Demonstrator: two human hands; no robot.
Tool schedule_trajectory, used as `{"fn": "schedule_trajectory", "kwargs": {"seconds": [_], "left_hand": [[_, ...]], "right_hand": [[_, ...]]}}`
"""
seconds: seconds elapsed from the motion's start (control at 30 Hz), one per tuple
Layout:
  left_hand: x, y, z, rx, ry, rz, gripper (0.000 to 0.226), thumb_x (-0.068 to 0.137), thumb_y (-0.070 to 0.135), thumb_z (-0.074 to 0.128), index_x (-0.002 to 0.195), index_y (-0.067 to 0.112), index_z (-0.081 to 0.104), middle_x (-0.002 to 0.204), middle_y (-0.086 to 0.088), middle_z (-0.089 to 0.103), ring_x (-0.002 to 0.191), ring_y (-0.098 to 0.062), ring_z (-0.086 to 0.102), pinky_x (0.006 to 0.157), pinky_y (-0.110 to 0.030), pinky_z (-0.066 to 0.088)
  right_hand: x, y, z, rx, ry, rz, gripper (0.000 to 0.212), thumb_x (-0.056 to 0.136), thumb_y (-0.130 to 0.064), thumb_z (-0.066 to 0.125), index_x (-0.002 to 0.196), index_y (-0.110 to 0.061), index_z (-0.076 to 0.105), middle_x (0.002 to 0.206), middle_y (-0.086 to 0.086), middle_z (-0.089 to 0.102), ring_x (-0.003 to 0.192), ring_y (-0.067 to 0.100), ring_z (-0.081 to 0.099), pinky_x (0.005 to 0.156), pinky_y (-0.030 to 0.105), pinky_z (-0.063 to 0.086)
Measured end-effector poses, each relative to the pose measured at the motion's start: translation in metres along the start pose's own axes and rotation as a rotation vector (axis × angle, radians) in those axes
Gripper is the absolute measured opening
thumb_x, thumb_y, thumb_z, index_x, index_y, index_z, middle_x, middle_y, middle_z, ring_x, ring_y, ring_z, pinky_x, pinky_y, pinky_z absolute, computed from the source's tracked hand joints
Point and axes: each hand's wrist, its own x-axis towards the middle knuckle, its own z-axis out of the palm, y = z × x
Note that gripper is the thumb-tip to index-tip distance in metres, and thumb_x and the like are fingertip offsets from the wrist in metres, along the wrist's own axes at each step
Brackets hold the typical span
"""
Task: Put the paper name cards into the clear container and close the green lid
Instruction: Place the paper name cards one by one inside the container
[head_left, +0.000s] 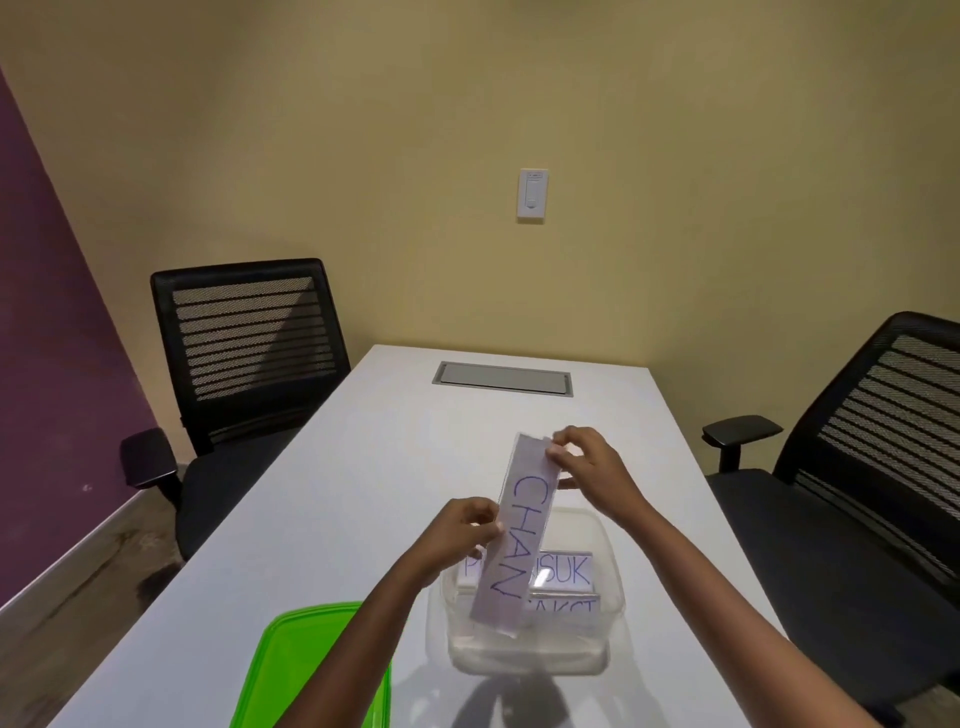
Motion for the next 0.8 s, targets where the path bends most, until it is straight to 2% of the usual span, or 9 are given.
{"fn": "schedule_trajectory", "kwargs": {"seconds": [0.1, 0.2, 0.27, 0.37, 0.43, 0.57, 0.63, 0.73, 0.8], "left_hand": [[0.004, 0.005, 0.011, -0.049, 0.072, 0.032, 0.014, 0.088, 0.000, 0.057, 0.094, 0.011, 0.062, 0.082, -0.002, 0.060, 0.064, -0.007, 0.055, 0.054, -0.013, 0.044], [0.004, 0.005, 0.018, -0.178, 0.172, 0.003, 0.008, 0.087, -0.002, 0.058, 0.087, 0.006, 0.061, 0.074, -0.005, 0.053, 0.061, -0.011, 0.055, 0.055, -0.016, 0.049], [0.004, 0.004, 0.020, -0.323, 0.196, -0.031, 0.016, 0.087, -0.004, 0.057, 0.074, 0.005, 0.059, 0.066, -0.006, 0.051, 0.055, -0.012, 0.054, 0.053, -0.016, 0.051], [0.004, 0.004, 0.025, -0.550, 0.211, -0.087, 0.015, 0.089, -0.004, 0.056, 0.081, 0.007, 0.062, 0.064, -0.004, 0.058, 0.051, -0.009, 0.058, 0.050, -0.014, 0.054], [0.005, 0.003, 0.028, -0.628, 0.220, -0.108, 0.010, 0.089, -0.002, 0.056, 0.091, 0.006, 0.063, 0.060, -0.001, 0.061, 0.049, -0.009, 0.060, 0.051, -0.015, 0.055], [0.009, -0.004, 0.033, -0.692, 0.217, -0.139, 0.013, 0.089, -0.001, 0.056, 0.083, 0.008, 0.063, 0.056, 0.000, 0.060, 0.054, -0.012, 0.056, 0.051, -0.016, 0.056], [0.011, -0.006, 0.037, -0.669, 0.199, -0.151, 0.012, 0.089, -0.001, 0.056, 0.085, 0.008, 0.062, 0.061, 0.000, 0.064, 0.062, -0.014, 0.058, 0.055, -0.018, 0.057], [0.018, -0.004, 0.041, -0.461, 0.257, -0.140, 0.004, 0.091, 0.004, 0.055, 0.095, 0.005, 0.054, 0.079, -0.007, 0.062, 0.071, -0.018, 0.062, 0.063, -0.022, 0.052], [0.025, -0.005, 0.039, -0.224, 0.390, -0.112, 0.027, 0.090, 0.008, 0.057, 0.115, 0.004, 0.047, 0.100, -0.010, 0.062, 0.087, -0.026, 0.064, 0.072, -0.030, 0.051]], "right_hand": [[-0.004, -0.011, 0.008, -0.068, 0.003, -0.076, 0.001, 0.093, -0.015, 0.053, 0.094, -0.015, 0.052, 0.109, 0.006, 0.051, 0.092, 0.026, 0.059, 0.069, 0.028, 0.054], [-0.011, -0.010, 0.015, -0.065, -0.010, -0.082, 0.036, 0.090, -0.017, 0.057, 0.124, -0.015, 0.046, 0.112, -0.001, 0.053, 0.086, 0.019, 0.061, 0.067, 0.016, 0.049], [-0.017, -0.004, 0.020, -0.075, -0.075, -0.023, 0.056, 0.087, -0.020, 0.062, 0.137, -0.017, 0.035, 0.114, -0.003, 0.050, 0.090, 0.016, 0.059, 0.067, 0.012, 0.046], [-0.027, 0.013, 0.027, -0.231, -0.205, 0.032, 0.070, 0.081, -0.025, 0.069, 0.140, -0.020, 0.032, 0.122, -0.003, 0.051, 0.102, 0.017, 0.056, 0.076, 0.018, 0.043], [-0.032, 0.024, 0.029, -0.302, -0.267, 0.027, 0.074, 0.076, -0.029, 0.073, 0.138, -0.022, 0.034, 0.127, -0.001, 0.056, 0.100, 0.013, 0.054, 0.070, 0.013, 0.040], [-0.034, 0.039, 0.022, -0.317, -0.268, 0.107, 0.075, 0.069, -0.030, 0.079, 0.132, -0.023, 0.040, 0.122, 0.002, 0.063, 0.094, 0.012, 0.057, 0.074, 0.019, 0.042], [-0.032, 0.044, 0.017, -0.352, -0.264, 0.123, 0.071, 0.067, -0.031, 0.079, 0.129, -0.022, 0.045, 0.117, 0.000, 0.065, 0.092, 0.012, 0.058, 0.070, 0.017, 0.043], [-0.027, 0.052, 0.010, -0.464, -0.276, 0.093, 0.066, 0.069, -0.033, 0.075, 0.128, -0.023, 0.046, 0.118, 0.001, 0.065, 0.090, 0.013, 0.056, 0.062, 0.011, 0.039], [-0.024, 0.057, 0.004, -0.543, -0.294, 0.091, 0.067, 0.071, -0.033, 0.073, 0.130, -0.023, 0.043, 0.122, 0.002, 0.063, 0.098, 0.019, 0.058, 0.067, 0.019, 0.040]]}}
